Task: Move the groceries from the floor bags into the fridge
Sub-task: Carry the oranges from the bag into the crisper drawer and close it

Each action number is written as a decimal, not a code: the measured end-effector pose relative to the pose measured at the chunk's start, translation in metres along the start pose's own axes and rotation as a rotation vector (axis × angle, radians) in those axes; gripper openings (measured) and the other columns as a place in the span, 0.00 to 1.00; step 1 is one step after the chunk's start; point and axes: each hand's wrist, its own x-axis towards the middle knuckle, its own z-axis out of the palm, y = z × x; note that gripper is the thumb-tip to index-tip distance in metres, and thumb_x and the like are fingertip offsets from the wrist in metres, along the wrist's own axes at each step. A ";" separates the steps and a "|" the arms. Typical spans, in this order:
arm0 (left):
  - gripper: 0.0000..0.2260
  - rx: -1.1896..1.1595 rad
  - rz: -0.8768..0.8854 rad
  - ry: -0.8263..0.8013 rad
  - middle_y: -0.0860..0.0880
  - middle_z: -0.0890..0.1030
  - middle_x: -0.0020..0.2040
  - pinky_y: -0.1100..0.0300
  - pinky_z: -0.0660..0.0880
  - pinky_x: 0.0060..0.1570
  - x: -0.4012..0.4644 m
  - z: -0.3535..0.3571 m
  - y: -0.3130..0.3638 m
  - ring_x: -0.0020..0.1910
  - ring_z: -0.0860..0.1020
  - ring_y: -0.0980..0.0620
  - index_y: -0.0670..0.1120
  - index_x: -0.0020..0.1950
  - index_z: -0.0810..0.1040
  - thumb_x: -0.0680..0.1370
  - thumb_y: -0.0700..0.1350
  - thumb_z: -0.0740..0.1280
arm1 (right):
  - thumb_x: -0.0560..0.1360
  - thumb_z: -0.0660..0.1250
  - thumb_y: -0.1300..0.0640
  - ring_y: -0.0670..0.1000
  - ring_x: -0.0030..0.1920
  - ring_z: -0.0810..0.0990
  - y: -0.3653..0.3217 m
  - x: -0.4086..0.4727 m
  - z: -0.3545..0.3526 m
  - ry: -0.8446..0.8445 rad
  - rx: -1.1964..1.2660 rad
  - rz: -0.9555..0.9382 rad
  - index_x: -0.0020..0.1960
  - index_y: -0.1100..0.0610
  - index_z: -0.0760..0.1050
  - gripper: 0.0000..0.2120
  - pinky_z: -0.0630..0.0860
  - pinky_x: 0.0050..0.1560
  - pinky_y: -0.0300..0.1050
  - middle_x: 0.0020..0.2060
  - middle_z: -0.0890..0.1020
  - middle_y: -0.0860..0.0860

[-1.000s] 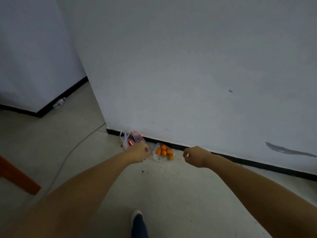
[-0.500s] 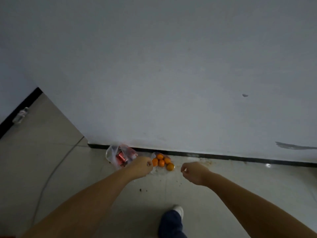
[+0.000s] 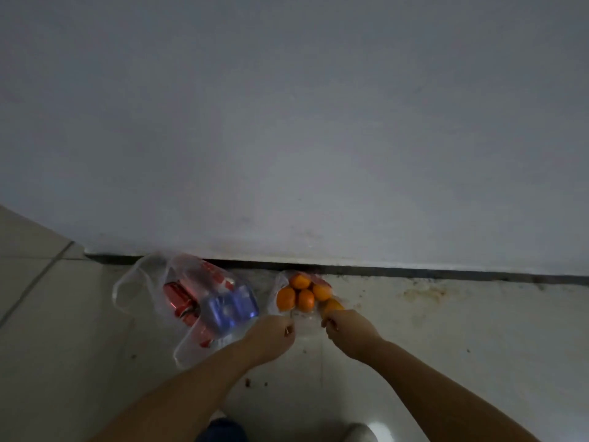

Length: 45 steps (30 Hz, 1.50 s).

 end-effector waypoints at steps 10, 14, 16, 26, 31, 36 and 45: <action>0.04 0.544 0.488 0.110 0.47 0.81 0.41 0.58 0.78 0.37 0.226 0.068 -0.121 0.41 0.80 0.48 0.46 0.40 0.79 0.71 0.46 0.69 | 0.75 0.64 0.49 0.57 0.71 0.64 0.090 0.236 0.107 -0.017 -0.392 -0.284 0.71 0.52 0.65 0.26 0.65 0.67 0.50 0.73 0.63 0.54; 0.10 0.805 0.446 0.078 0.45 0.77 0.53 0.56 0.73 0.50 0.234 0.080 -0.127 0.54 0.76 0.46 0.44 0.52 0.79 0.78 0.47 0.60 | 0.76 0.60 0.46 0.59 0.69 0.66 0.090 0.266 0.138 -0.020 -0.501 -0.235 0.70 0.53 0.66 0.24 0.66 0.68 0.56 0.71 0.66 0.56; 0.13 0.700 0.383 0.008 0.47 0.80 0.48 0.58 0.76 0.47 0.236 0.087 -0.133 0.48 0.79 0.46 0.47 0.48 0.80 0.76 0.47 0.56 | 0.76 0.62 0.48 0.60 0.69 0.66 0.093 0.268 0.158 -0.043 -0.600 -0.210 0.72 0.54 0.63 0.26 0.63 0.69 0.57 0.71 0.65 0.56; 0.30 0.574 0.269 0.052 0.39 0.66 0.68 0.50 0.71 0.60 0.265 0.103 -0.164 0.59 0.73 0.37 0.49 0.75 0.56 0.75 0.55 0.62 | 0.75 0.64 0.52 0.60 0.65 0.68 0.101 0.269 0.160 0.059 -0.764 -0.329 0.70 0.56 0.62 0.26 0.65 0.65 0.54 0.69 0.64 0.57; 0.34 0.247 0.097 -0.045 0.42 0.67 0.67 0.49 0.71 0.61 0.203 0.056 -0.124 0.63 0.71 0.39 0.48 0.73 0.60 0.70 0.51 0.70 | 0.72 0.68 0.49 0.58 0.68 0.68 0.069 0.202 0.114 0.036 -0.337 -0.093 0.71 0.54 0.59 0.31 0.71 0.63 0.53 0.69 0.66 0.55; 0.35 0.118 0.127 -0.020 0.39 0.70 0.62 0.49 0.72 0.57 0.103 -0.004 -0.072 0.58 0.73 0.38 0.45 0.73 0.59 0.70 0.48 0.70 | 0.71 0.70 0.47 0.58 0.68 0.66 0.022 0.105 0.051 0.003 -0.158 0.018 0.70 0.56 0.60 0.34 0.68 0.65 0.51 0.67 0.67 0.56; 0.37 0.057 0.107 -0.111 0.43 0.64 0.69 0.51 0.69 0.59 -0.084 -0.149 0.036 0.63 0.70 0.41 0.48 0.75 0.54 0.73 0.50 0.70 | 0.69 0.72 0.45 0.57 0.68 0.67 -0.091 -0.060 -0.090 0.026 0.077 0.135 0.73 0.54 0.58 0.39 0.72 0.64 0.51 0.69 0.64 0.54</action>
